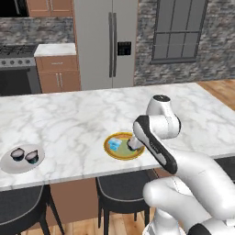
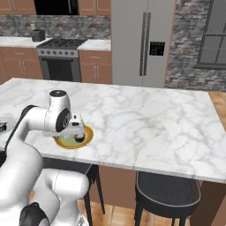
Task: Place two yogurt containers on each plate.
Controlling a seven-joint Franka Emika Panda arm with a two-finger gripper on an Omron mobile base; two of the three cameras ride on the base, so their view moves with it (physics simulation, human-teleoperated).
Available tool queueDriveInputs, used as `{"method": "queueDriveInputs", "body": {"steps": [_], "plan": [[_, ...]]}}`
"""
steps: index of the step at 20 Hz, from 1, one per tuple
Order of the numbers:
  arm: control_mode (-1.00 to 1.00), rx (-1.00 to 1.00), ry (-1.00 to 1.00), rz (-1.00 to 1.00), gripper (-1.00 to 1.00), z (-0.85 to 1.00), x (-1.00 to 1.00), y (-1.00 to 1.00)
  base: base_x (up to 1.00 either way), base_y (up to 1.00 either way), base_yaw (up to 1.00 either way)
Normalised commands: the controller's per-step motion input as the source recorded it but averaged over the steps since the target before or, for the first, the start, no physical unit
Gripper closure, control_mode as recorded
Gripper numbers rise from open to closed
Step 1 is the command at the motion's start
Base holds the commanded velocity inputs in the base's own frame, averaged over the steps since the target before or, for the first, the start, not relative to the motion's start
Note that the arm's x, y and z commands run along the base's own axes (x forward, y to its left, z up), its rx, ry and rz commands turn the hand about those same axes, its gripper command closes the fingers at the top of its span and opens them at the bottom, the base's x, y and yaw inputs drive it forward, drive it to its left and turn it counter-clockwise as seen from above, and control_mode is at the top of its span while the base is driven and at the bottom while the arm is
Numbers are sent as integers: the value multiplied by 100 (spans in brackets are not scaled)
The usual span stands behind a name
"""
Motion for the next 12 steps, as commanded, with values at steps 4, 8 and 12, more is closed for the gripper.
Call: {"method": "queueDriveInputs", "body": {"steps": [4,8,12], "plan": [[-100,0,-19,10,-100,19,-94,-12,0,0,0],[-100,0,-47,6,-100,31,-77,-8,0,0,0],[-100,0,-30,1,-100,21,-69,-6,0,0,0]]}}
